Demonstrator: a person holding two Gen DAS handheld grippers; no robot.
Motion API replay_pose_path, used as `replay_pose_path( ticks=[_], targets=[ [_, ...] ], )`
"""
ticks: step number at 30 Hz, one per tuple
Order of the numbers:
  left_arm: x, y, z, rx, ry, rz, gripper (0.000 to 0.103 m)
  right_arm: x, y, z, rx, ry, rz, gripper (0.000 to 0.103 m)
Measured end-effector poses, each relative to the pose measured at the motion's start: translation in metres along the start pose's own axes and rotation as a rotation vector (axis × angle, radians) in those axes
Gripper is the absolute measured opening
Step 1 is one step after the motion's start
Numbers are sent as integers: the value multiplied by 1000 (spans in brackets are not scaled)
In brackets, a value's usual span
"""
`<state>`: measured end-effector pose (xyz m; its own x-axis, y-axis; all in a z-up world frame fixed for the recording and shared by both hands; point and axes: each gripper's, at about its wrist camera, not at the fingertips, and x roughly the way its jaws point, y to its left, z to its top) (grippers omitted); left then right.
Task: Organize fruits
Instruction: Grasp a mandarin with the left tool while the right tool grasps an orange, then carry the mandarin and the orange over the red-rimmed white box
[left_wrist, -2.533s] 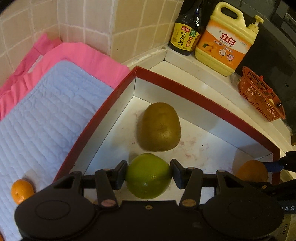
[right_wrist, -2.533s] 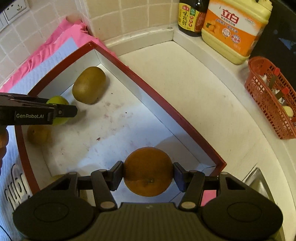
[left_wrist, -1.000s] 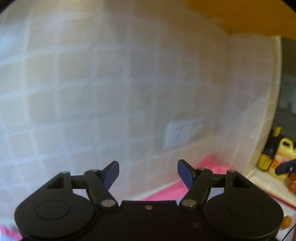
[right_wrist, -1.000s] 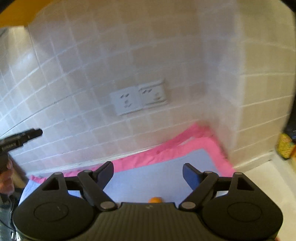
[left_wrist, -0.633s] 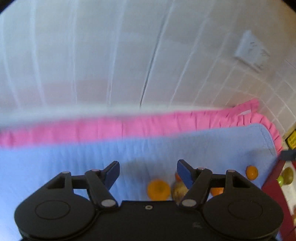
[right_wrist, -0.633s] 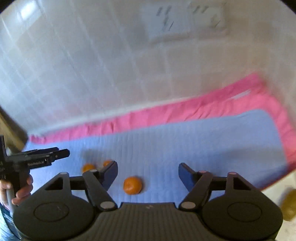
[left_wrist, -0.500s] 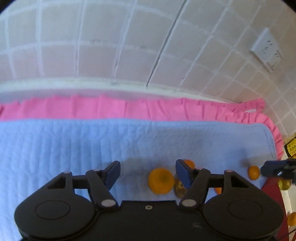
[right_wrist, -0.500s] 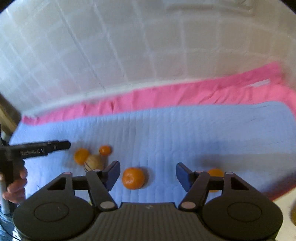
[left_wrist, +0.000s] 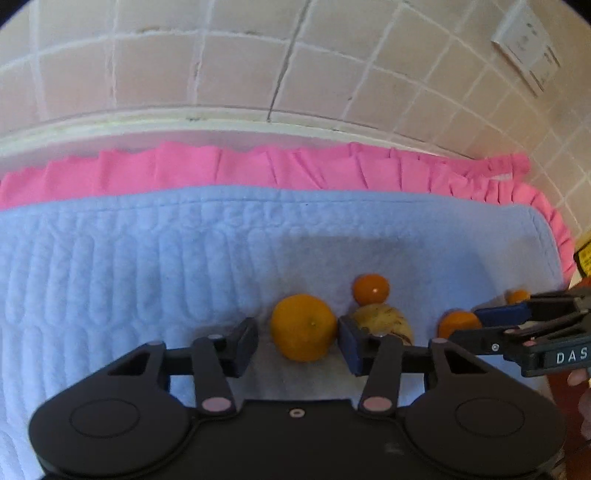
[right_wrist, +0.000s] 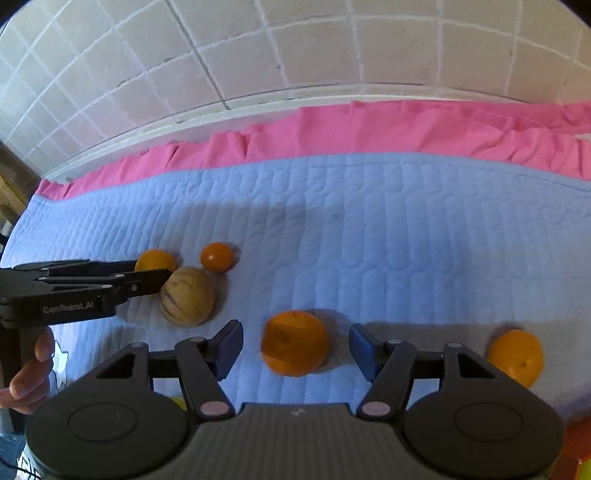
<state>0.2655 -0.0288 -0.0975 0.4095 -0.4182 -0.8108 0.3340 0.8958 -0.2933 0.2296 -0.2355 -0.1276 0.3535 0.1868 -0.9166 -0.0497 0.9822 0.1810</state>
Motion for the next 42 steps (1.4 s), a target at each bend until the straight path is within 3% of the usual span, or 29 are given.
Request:
replay_pose_path(
  ticks=[3,13,15,19,26,29,34,42],
  targets=[
    [-1,-6,-4,29,-12,20,46,6,4,-1,-11,4,-11,66],
    [-10,-1,0,7,-35,76,45,9,7,-3,-18,-5,-40,66],
    [-14,0,0,9,-41,95,45,8,8,-3,-18,-11,-49,61],
    [-22,2,2,4,-60,129,45,5,7,-7,-22,-16,-62,43],
    [-47,-22,13,79,-111,142,44,-25,-8,-30,71,-60,7,42],
    [-61,-53,21,163,-146,105,44,-62,-25,-49,146,-123,41,42],
    [-87,-133,33,347,-228,-14,44,-156,-65,-83,253,-313,-40,42],
    [-112,-268,41,541,-225,-384,45,-305,-128,-164,448,-631,-261,42]
  ],
)
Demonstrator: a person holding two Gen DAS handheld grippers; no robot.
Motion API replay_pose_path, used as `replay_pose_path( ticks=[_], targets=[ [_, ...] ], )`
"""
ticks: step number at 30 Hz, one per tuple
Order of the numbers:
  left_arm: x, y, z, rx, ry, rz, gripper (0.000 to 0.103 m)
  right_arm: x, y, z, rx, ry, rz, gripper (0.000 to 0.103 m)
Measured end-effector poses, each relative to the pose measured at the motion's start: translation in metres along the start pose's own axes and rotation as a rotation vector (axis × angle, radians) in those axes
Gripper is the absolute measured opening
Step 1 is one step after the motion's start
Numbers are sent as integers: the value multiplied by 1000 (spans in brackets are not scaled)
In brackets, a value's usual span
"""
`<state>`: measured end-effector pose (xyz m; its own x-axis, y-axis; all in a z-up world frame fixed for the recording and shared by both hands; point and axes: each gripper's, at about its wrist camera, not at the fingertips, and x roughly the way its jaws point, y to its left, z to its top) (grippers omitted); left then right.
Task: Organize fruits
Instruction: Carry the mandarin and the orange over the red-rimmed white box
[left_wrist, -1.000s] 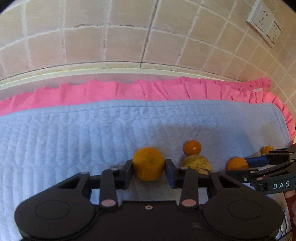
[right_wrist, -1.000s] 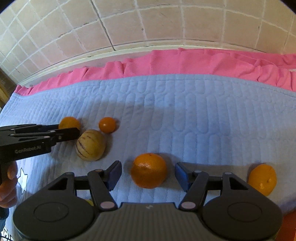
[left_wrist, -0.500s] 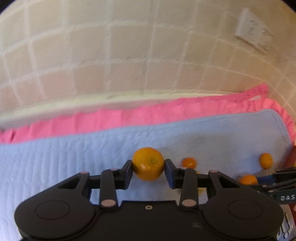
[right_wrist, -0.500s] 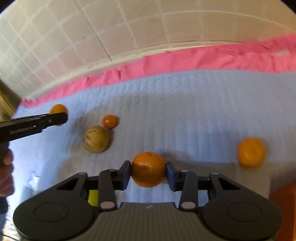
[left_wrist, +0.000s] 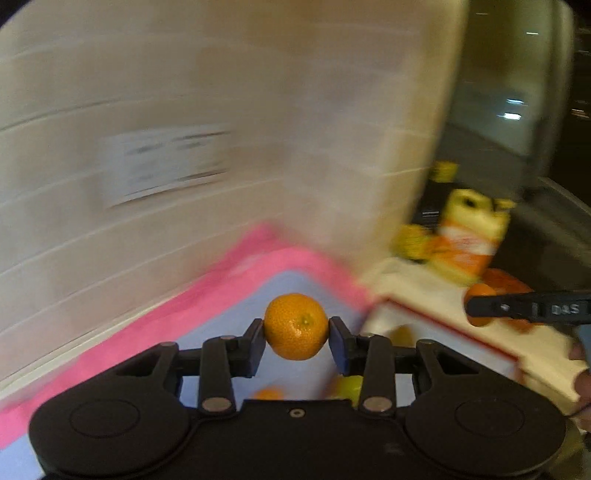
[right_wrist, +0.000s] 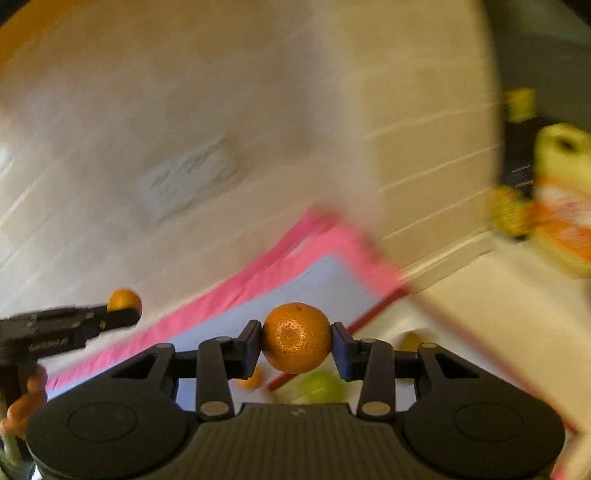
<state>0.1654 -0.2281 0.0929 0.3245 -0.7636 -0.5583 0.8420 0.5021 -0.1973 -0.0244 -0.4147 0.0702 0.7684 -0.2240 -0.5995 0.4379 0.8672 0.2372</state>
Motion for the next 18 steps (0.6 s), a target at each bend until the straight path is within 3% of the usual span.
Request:
replay_pose_path(
  ticks=[3,6,13,18],
  targets=[
    [32,-38,14,20,35,-111,45,-30,-36,-2,66,-55,-70,42],
    [78,-61,13,-8,131,-201,45,-37,-65,-14,141,-41,-99,42],
    [147,-115,-20,100,253,-227,45,-9,-112,-54,258,83,-131,42],
    [180,-120,-43,123,346,-249,45,14,-140,-61,320,122,-136,42]
  ],
)
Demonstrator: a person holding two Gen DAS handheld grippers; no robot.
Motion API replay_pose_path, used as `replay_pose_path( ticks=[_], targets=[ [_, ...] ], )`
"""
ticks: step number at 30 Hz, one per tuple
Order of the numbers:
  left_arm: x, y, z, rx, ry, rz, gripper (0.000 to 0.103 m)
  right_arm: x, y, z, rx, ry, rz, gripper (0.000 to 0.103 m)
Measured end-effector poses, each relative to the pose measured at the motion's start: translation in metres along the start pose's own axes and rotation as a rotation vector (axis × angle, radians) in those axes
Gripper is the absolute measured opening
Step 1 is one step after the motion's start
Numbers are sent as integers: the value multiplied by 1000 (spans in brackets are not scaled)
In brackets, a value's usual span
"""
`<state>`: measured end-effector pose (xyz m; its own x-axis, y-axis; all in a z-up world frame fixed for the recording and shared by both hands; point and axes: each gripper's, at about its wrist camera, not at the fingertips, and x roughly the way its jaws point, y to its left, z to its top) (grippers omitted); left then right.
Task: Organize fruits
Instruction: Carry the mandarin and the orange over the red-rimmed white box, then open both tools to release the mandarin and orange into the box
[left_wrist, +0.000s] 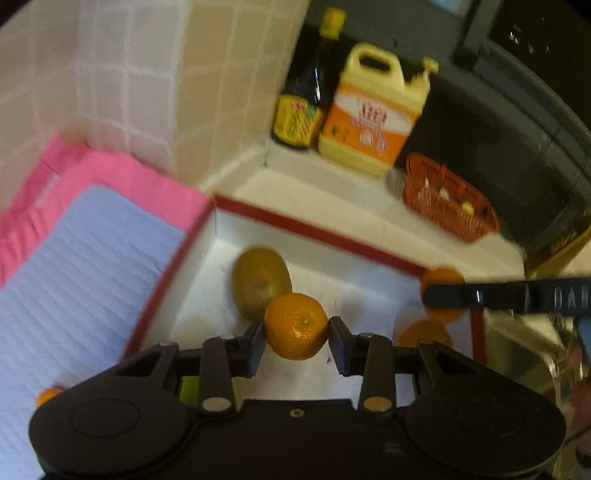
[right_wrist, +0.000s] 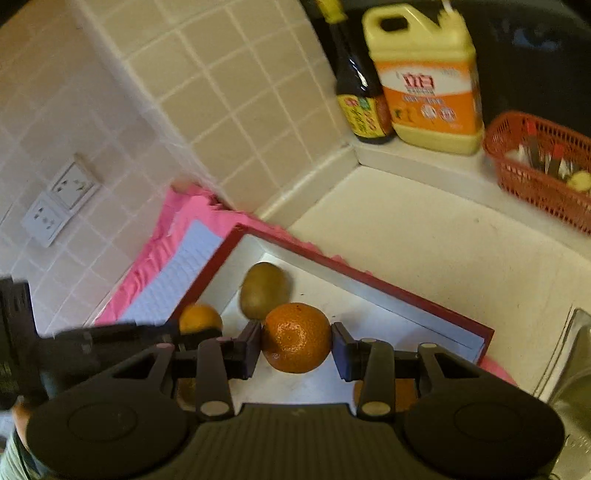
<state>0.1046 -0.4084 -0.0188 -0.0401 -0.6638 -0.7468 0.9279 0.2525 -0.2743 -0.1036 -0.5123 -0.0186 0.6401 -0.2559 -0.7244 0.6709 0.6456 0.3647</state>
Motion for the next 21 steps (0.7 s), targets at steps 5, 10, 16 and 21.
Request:
replay_pose_path(
  ticks=[5,10,16,21],
  targets=[
    [31,1,-8,22,77,15,44,35,-8,5,37,75,12,43],
    [47,1,-13,47,117,28,45,63,-6,8,34,110,-12,43],
    [56,1,-15,79,131,40,45,81,-6,10,22,134,-47,43],
    [58,5,-16,101,148,53,46,86,-11,10,38,148,-70,44]
  ],
)
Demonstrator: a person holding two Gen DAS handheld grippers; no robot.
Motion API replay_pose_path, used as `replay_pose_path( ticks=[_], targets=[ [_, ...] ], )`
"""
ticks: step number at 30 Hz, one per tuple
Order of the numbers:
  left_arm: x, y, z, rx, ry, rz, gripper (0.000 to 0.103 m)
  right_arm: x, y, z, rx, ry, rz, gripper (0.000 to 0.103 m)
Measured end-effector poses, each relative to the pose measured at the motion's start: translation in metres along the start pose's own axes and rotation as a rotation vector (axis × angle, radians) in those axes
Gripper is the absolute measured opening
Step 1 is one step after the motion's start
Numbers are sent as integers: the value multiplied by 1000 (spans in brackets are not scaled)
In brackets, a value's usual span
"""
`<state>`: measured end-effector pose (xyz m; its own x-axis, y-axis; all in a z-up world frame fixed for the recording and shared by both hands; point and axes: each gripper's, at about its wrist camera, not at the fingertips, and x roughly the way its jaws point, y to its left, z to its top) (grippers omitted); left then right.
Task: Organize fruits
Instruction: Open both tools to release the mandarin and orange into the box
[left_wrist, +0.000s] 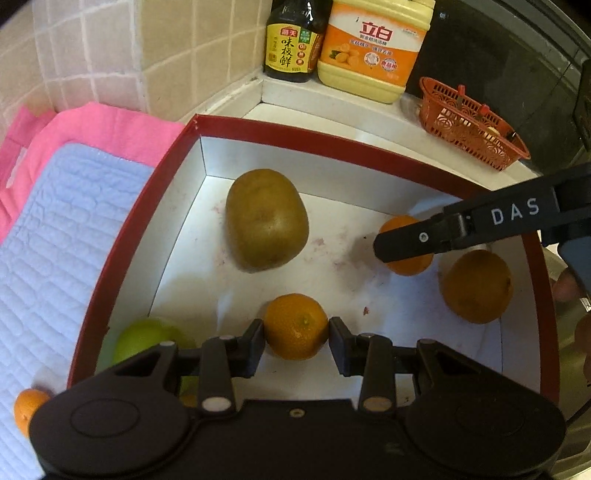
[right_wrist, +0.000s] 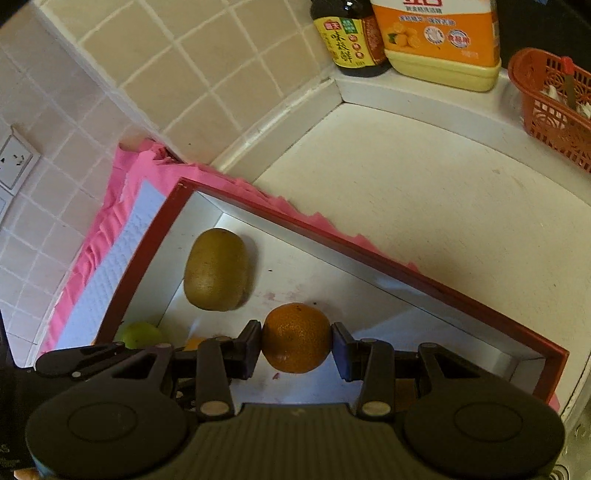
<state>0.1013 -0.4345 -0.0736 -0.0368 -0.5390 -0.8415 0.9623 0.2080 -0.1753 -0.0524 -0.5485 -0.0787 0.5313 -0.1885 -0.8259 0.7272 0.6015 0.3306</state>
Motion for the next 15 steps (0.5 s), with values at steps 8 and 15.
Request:
replay_pose_path(
  ticks=[8,15],
  targets=[
    [-35,0,-1,2,-80,-3,72,-24,-2,-1,46,-33,33,49],
    [-126,32,-25,-112,-229,7,73,-82,-12,-16,104,-158,104,53]
  ],
)
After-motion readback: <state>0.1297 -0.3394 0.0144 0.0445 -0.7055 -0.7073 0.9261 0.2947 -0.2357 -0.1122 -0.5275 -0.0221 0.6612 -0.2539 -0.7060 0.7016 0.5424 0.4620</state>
